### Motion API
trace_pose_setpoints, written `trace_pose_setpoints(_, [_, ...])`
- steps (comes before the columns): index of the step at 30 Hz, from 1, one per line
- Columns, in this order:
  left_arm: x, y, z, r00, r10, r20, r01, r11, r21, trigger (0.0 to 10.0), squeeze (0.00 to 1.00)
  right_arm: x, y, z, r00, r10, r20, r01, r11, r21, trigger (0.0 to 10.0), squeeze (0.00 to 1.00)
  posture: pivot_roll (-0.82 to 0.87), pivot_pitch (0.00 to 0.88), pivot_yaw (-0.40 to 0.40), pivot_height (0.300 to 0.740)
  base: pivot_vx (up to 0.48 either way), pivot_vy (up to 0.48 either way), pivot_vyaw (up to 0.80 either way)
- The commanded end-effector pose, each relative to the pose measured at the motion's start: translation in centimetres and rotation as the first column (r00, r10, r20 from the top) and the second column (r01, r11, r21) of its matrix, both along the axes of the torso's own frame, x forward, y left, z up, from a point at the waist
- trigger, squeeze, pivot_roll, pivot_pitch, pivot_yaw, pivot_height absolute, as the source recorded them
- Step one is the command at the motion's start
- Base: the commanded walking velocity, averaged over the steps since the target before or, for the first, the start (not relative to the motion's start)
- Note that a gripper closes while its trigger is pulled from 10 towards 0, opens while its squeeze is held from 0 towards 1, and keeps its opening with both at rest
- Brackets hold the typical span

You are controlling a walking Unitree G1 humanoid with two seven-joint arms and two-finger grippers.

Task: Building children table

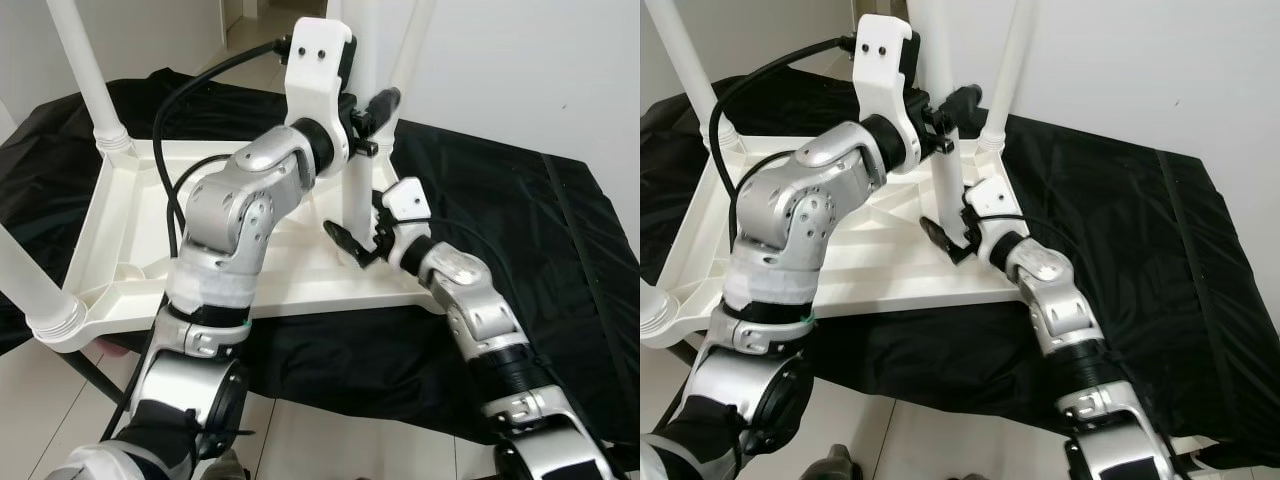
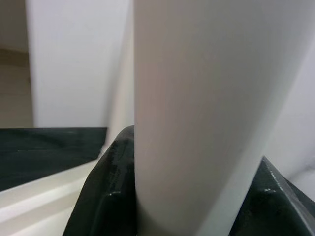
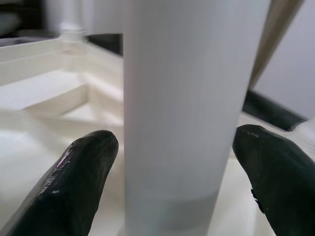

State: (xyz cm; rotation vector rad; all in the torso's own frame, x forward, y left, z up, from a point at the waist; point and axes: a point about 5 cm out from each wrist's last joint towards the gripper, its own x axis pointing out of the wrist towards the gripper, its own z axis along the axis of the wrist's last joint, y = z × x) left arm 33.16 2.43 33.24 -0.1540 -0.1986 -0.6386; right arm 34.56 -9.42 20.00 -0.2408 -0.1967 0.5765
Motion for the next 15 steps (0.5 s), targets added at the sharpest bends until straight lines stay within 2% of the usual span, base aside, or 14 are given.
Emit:
trace_pose_setpoints(1, [-0.1, -0.4, 0.8, 0.999, 0.028, 0.032, -0.028, 1.000, -0.007, 10.0, 0.00, 0.4, -0.5, -0.3, 0.997, -0.078, -0.010, 0.078, 0.997, -0.002, 10.0, 0.73, 0.16, 0.036, -0.101, 0.740, 0.000, 0.000, 0.00])
trace_pose_setpoints(2, [0.0, -0.6, 1.1, 0.998, 0.053, 0.037, -0.053, 0.999, -0.006, 10.0, 0.00, 0.7, -0.3, -0.3, 0.991, -0.136, -0.012, 0.136, 0.991, 0.007, 10.0, 0.73, 0.16, 0.036, -0.101, 0.740, 0.000, 0.000, 0.00])
trace_pose_setpoints(3, [0.0, -0.6, 1.1, 0.998, 0.053, 0.037, -0.053, 0.999, -0.006, 10.0, 0.00, 0.7, -0.3, -0.3, 0.991, -0.136, -0.012, 0.136, 0.991, 0.007, 10.0, 0.73, 0.16, 0.036, -0.101, 0.740, 0.000, 0.000, 0.00])
trace_pose_setpoints(4, [0.0, -0.8, 1.4, 0.997, 0.064, 0.035, -0.064, 0.998, -0.018, 10.0, 0.00, 1.0, 0.0, -0.3, 0.982, -0.189, -0.001, 0.189, 0.982, 0.007, 10.0, 0.00, 0.16, 0.039, -0.104, 0.740, 0.000, 0.000, 0.00])
trace_pose_setpoints(11, [-0.2, -1.5, 1.8, 0.997, 0.071, 0.036, -0.069, 0.997, -0.037, 10.0, 0.00, 1.2, 0.8, -0.2, 0.963, -0.269, 0.027, 0.269, 0.963, 0.033, 10.0, 0.00, 0.16, 0.039, -0.101, 0.740, 0.000, 0.000, 0.00])
trace_pose_setpoints(14, [-0.6, -2.3, 2.3, 0.996, 0.076, 0.050, -0.074, 0.997, -0.039, 10.0, 0.00, 1.6, 1.0, 0.0, 0.921, -0.388, 0.047, 0.385, 0.921, 0.059, 10.0, 0.00, 0.17, 0.042, -0.104, 0.740, 0.000, 0.000, 0.00])
trace_pose_setpoints(15, [-0.6, -2.3, 2.3, 0.996, 0.076, 0.050, -0.074, 0.997, -0.039, 10.0, 0.00, 1.6, 1.0, 0.0, 0.921, -0.388, 0.047, 0.385, 0.921, 0.059, 10.0, 0.00, 0.17, 0.042, -0.104, 0.740, 0.000, 0.000, 0.00])
